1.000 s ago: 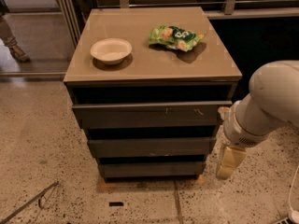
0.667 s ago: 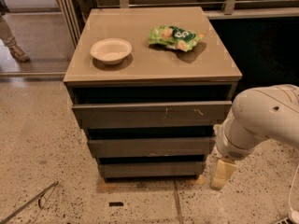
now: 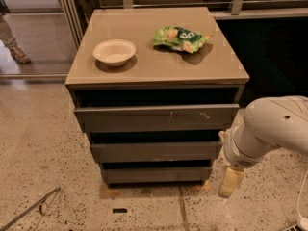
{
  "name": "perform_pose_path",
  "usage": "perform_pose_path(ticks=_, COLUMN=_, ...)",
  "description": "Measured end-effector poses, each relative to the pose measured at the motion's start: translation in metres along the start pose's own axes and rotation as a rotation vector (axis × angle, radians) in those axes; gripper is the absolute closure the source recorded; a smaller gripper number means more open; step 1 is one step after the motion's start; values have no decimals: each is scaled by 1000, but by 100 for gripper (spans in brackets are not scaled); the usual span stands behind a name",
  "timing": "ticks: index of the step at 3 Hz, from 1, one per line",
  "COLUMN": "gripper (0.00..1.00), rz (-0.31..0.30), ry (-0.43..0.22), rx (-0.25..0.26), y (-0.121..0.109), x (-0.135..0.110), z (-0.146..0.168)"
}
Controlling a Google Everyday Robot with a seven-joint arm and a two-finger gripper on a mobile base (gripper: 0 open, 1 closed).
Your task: Open middle drawer
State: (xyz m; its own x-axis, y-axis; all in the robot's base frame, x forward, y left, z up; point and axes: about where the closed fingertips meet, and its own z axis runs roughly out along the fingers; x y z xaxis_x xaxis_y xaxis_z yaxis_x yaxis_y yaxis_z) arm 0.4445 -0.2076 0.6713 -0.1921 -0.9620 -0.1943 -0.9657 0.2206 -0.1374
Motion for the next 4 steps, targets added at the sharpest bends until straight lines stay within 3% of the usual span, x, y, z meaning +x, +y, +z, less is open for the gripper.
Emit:
perform_pose_path(ticks=1, gripper=0, rz=-44, ry=-108, rx=-6, y=-8, x=15, z=44)
perform_pose_path(ticks=3, gripper=0, rz=-114, ry=-211, rx=-67, y=-11, x=15, z=159)
perform_pose_path(ticks=4, gripper=0, rz=-109, ry=-213, rx=-64, y=-11, x=17, z=160)
